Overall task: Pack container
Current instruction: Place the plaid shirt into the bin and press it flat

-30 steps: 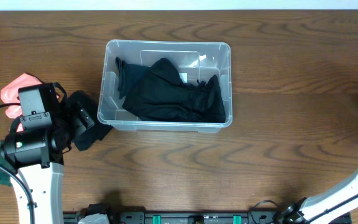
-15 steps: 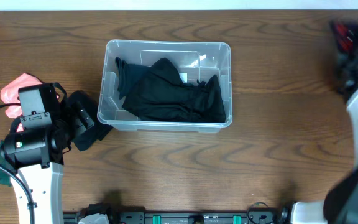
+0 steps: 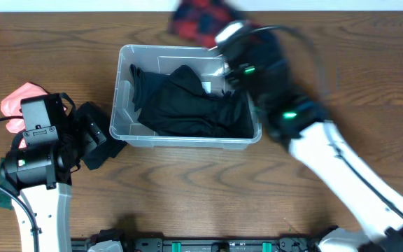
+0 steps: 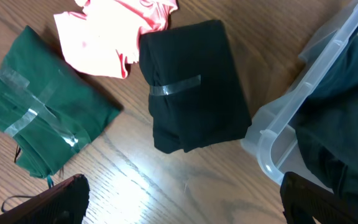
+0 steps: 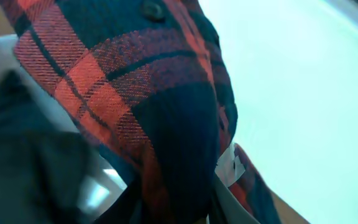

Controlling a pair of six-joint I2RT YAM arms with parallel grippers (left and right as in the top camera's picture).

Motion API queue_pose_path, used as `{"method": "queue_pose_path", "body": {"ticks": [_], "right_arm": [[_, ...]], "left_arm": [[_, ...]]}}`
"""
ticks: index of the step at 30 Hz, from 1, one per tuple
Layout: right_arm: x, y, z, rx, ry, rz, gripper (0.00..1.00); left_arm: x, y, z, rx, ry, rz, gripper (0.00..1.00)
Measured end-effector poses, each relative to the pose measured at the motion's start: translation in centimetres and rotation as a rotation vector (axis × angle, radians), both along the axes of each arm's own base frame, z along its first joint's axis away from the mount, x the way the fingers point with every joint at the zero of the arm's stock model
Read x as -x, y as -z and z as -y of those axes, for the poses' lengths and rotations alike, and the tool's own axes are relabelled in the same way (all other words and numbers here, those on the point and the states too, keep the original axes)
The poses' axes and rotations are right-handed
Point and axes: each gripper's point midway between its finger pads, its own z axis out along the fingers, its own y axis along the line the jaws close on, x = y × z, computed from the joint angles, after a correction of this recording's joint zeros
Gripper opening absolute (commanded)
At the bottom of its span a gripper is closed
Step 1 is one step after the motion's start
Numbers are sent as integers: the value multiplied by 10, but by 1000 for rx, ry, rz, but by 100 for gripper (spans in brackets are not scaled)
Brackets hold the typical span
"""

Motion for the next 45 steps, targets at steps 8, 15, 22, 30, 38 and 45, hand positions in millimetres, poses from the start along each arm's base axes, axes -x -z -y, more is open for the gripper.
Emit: {"method": "queue_pose_path", "body": {"ticks": [8,15,22,30,38,45], "right_arm": [[5,123,-94,127,-226,-130,20],[14,188,-118,172,-309,-217,38],[22,186,-115,192,-320,-251,55],[25,86,-114,69,-327,-69,62],[2,10,-124,-217,-282,126,24],[-28,126,-148,-271,-270,-51,31]], "left_arm": [[0,0,0,0,0,-1,98],[0,0,0,0,0,0,98],[0,0,0,0,0,-1,98],[0,0,0,0,0,-1,98],[0,0,0,0,0,0,98],[0,0,2,10,6,2,98]]}}
